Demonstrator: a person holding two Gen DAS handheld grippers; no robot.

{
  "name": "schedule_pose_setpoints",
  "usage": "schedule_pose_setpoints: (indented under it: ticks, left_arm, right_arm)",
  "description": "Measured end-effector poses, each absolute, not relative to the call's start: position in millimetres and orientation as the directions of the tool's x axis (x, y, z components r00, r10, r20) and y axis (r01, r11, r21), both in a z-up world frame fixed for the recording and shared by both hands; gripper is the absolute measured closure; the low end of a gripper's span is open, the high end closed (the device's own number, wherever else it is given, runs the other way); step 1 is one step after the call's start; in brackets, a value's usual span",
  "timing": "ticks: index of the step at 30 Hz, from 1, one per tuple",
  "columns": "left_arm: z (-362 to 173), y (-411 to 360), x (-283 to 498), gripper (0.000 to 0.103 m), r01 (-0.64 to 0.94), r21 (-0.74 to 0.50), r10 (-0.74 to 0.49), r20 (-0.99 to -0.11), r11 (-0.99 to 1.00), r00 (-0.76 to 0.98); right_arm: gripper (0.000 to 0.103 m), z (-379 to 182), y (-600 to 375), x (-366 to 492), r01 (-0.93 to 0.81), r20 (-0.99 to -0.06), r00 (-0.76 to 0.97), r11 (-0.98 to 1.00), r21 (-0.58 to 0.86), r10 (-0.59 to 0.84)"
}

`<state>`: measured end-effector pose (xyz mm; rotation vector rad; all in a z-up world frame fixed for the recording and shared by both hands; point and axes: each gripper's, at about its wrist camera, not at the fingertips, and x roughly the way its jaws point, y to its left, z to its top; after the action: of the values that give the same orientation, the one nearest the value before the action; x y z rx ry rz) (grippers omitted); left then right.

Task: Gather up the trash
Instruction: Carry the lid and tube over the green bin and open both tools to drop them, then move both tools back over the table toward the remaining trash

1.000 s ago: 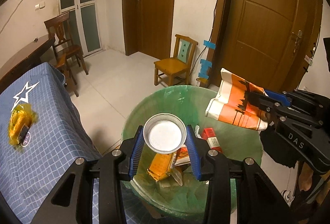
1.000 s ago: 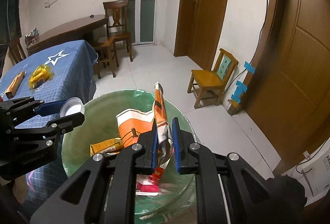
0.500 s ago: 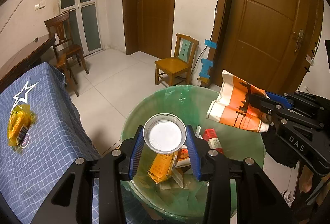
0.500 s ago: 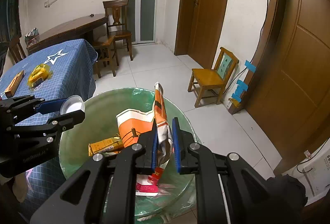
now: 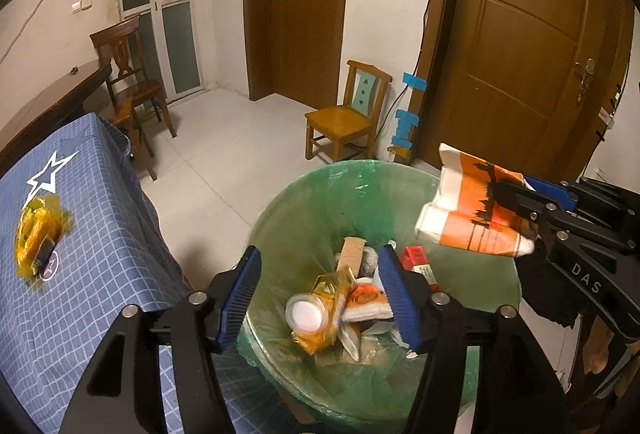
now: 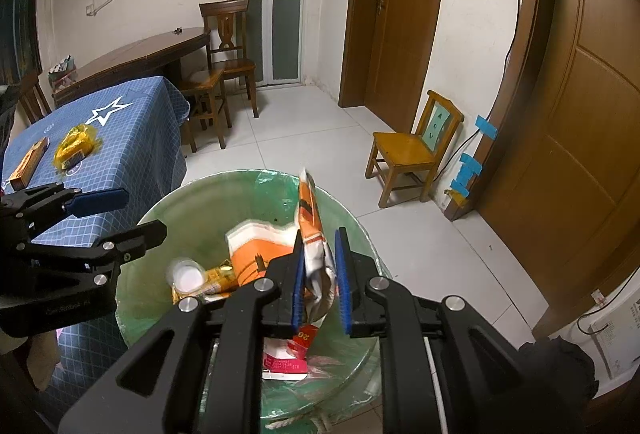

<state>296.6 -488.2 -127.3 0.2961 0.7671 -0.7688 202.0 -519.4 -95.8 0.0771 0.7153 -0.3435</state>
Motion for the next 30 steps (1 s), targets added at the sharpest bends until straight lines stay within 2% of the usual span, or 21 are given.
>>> schedule_pose_setpoints:
  ticks: [1,6,14,22,25,27,30]
  left_arm:
    - [-127.5,-487.3,297.1,0.036,0.717,-0.027,-0.513,-0.717,0.697,0.472]
    - [-128.1,-482.9,299.1,0.03,0.709,-0.023,-0.506,-0.717,0.704,0.479]
    - [-126.9,-480.7,295.9,0.028,0.706,-0.016,-0.502,-0.715,0.708,0.487]
    - [-117.7,-472.4,289.5,0.028,0.702,-0.014,-0.502,-0.709,0.712,0.496]
    - [-110.8,-462.8,285.0,0.027,0.7,-0.013,-0.504,-0.704,0.714,0.501]
    - [-106.1,-453.6,279.3,0.024,0.7,-0.007,-0.504,-0.699,0.714,0.508]
    - [-100.4,-440.3,270.7,0.009,0.696,0.023,-0.496,-0.684,0.718,0.534]
  right_arm:
    - [0.089,-95.7,-519.4,201.6,0.336,-0.653,0.703,0.941,-0.047,-0.283]
    - [0.072,-92.1,-520.3,196.4,0.336,-0.637,0.72,0.942,-0.026,-0.275]
    - [0.071,-86.9,-515.9,192.9,0.332,-0.623,0.733,0.943,-0.021,-0.272]
    - [0.065,-83.8,-508.4,185.5,0.326,-0.612,0.745,0.945,-0.011,-0.264]
    - [0.056,-79.9,-501.0,177.9,0.318,-0.594,0.763,0.948,0.002,-0.254]
    - [0.045,-76.5,-492.7,171.2,0.301,-0.575,0.783,0.954,0.013,-0.239]
    - [0.037,-74.1,-476.4,164.9,0.267,-0.555,0.805,0.963,0.025,-0.209]
